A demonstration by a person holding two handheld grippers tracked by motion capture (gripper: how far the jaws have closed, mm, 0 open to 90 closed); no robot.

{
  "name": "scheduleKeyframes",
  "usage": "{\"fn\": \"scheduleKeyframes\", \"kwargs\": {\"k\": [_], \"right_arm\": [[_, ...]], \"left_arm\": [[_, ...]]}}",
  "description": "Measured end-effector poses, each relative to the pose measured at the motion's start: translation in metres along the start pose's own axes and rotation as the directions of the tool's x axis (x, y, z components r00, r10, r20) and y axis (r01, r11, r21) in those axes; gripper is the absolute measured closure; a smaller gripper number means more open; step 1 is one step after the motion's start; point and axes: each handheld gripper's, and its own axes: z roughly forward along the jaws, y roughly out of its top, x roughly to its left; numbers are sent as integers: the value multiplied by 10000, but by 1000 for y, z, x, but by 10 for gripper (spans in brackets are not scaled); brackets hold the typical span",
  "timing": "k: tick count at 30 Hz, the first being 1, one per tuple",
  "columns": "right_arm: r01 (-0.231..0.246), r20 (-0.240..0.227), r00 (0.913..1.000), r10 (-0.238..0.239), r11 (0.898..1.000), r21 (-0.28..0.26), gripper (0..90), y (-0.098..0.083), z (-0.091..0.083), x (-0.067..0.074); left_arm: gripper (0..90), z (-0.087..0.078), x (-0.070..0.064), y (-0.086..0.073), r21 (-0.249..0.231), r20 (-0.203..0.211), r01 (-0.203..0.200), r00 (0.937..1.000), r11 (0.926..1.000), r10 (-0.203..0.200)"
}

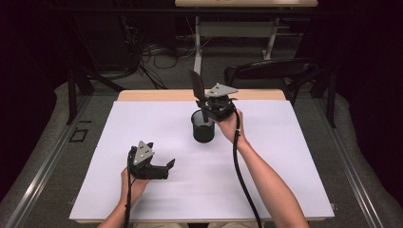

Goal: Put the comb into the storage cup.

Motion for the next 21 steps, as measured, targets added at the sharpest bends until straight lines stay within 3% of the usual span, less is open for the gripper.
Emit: {"fn": "scheduleKeyframes", "kwargs": {"k": [21], "right_arm": [[-167, -48, 9998, 170, 9986, 504, 734, -20, 9, 0]], "left_arm": [[1, 0, 1, 0, 7, -28, -79, 10000, 10000, 79]]}}
